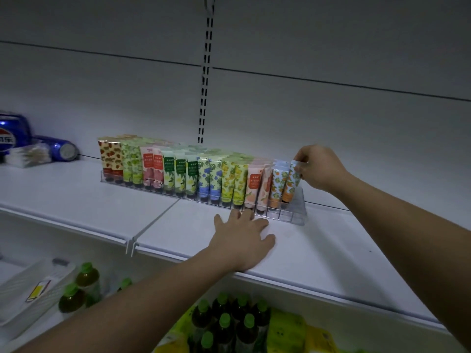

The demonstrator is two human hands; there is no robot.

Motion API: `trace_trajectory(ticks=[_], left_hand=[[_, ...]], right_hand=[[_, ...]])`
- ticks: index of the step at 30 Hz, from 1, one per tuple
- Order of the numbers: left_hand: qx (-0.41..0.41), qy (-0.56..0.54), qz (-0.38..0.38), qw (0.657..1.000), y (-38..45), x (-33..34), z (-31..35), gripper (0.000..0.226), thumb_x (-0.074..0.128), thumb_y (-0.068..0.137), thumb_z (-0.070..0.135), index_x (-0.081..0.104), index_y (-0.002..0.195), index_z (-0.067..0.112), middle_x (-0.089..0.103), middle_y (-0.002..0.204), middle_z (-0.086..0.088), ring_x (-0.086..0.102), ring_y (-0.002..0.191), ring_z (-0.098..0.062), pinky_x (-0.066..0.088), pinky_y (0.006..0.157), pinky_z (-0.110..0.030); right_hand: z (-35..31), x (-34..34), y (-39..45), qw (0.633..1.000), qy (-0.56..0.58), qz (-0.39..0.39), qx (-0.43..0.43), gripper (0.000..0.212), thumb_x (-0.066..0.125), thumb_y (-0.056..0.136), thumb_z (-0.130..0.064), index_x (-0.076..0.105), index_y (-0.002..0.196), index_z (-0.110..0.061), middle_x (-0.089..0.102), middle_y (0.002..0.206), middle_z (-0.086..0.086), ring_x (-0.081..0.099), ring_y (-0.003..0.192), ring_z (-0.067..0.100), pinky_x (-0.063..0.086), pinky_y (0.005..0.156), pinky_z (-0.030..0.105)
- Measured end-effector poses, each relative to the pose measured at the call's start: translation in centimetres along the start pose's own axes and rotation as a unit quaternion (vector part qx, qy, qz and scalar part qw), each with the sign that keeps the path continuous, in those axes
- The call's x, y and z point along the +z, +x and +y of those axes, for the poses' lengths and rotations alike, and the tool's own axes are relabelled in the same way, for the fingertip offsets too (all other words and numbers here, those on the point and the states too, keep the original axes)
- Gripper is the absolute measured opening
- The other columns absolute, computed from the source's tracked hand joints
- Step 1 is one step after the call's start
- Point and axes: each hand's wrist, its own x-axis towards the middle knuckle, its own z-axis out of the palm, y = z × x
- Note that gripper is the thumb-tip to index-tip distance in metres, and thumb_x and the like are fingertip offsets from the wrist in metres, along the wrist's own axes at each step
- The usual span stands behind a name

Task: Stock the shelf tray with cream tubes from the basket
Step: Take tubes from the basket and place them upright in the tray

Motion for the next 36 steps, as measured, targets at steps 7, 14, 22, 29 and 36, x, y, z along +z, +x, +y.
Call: trace_trajectory(ticks=[7, 14, 22, 29, 36], left_hand=[[-0.002, -0.003, 0.007, 1.000, 0.0, -0.1, 0.1, 0.051, 0.025, 0.094, 0.057, 0.041, 0.137, 0.034, 0.035, 0.142, -0.003, 0.026, 0.133, -0.029, 0.016, 0.108, -0.064], [-0.005, -0.007, 0.006, 1.000, -0.2, -0.1, 0.3, 0.051, 0.026, 0.095, 0.055, 0.040, 0.138, 0.033, 0.034, 0.144, -0.004, 0.025, 0.135, -0.030, 0.015, 0.109, -0.064], [-0.006, -0.007, 0.008, 1.000, -0.1, -0.1, 0.3, 0.051, 0.026, 0.095, 0.055, 0.040, 0.138, 0.031, 0.035, 0.142, -0.005, 0.025, 0.134, -0.030, 0.016, 0.108, -0.064], [-0.013, -0.034, 0.019, 0.999, -0.2, -0.2, 0.2, 0.053, 0.032, 0.092, 0.055, 0.044, 0.138, 0.031, 0.037, 0.144, -0.003, 0.027, 0.134, -0.029, 0.017, 0.109, -0.062], [-0.068, -0.031, 0.130, 0.989, -2.4, -2.2, 0.4, 0.044, 0.040, 0.094, 0.043, 0.049, 0.134, 0.025, 0.050, 0.134, -0.007, 0.040, 0.125, -0.029, 0.034, 0.101, -0.050]], right_hand=[[0.3, 2.0, 0.4, 0.998, -0.055, -0.009, -0.003, 0.024, 0.058, 0.092, -0.011, 0.065, 0.115, -0.010, 0.063, 0.119, 0.012, 0.059, 0.105, 0.030, 0.048, 0.087, 0.037], [-2.6, 1.4, 0.3, 0.979, -0.038, -0.048, -0.194, 0.016, 0.061, 0.091, -0.018, 0.067, 0.104, -0.026, 0.057, 0.111, -0.009, 0.052, 0.098, 0.012, 0.044, 0.081, 0.030], [-3.7, 2.3, 1.0, 0.983, -0.065, -0.037, -0.167, 0.008, 0.069, 0.088, -0.022, 0.070, 0.094, -0.018, 0.060, 0.097, -0.001, 0.053, 0.089, 0.016, 0.043, 0.074, 0.030], [-5.2, 0.7, -0.1, 0.987, -0.072, -0.003, -0.143, 0.015, 0.057, 0.094, -0.026, 0.065, 0.102, -0.016, 0.060, 0.102, 0.002, 0.056, 0.092, 0.021, 0.047, 0.076, 0.034], [-9.3, -2.5, -5.0, 0.984, -0.038, -0.112, -0.132, 0.024, 0.054, 0.097, -0.026, 0.069, 0.103, -0.009, 0.069, 0.096, 0.010, 0.059, 0.083, 0.023, 0.045, 0.071, 0.029]])
